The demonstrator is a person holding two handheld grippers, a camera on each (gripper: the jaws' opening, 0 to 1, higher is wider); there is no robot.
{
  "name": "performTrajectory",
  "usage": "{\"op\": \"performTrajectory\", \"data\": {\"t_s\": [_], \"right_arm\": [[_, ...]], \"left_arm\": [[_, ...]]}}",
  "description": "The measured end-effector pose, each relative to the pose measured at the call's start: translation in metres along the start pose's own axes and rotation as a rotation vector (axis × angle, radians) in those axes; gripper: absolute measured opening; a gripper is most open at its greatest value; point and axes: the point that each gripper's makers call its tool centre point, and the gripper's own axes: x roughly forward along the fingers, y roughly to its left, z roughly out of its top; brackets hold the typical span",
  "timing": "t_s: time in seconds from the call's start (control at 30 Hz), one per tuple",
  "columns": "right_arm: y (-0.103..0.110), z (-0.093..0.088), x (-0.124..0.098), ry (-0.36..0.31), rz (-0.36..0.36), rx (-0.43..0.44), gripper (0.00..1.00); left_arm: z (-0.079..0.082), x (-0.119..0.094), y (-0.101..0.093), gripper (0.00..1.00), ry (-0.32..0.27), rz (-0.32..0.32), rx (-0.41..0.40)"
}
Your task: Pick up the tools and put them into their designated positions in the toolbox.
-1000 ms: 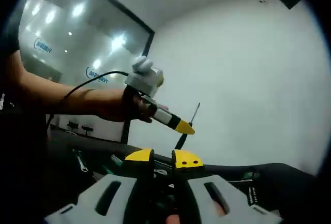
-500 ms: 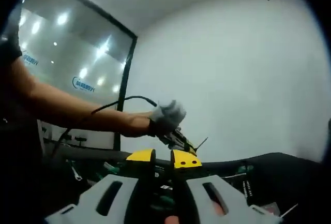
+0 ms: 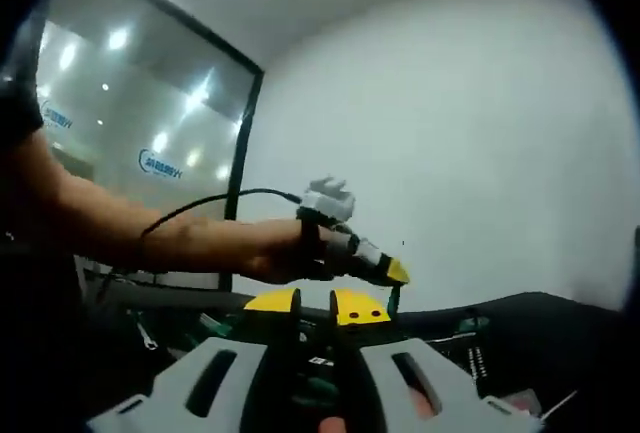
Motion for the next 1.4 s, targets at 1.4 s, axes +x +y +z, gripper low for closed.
{"op": "performTrajectory", "data": {"t_s": [1.4], "right_arm": [[-0.044,-0.075,0.121,0.879,0.198,-0.423,0.08]], "left_arm": [[0.004,-0.114,0.053,0.33,-0.423,0.091,-0.044]]}}
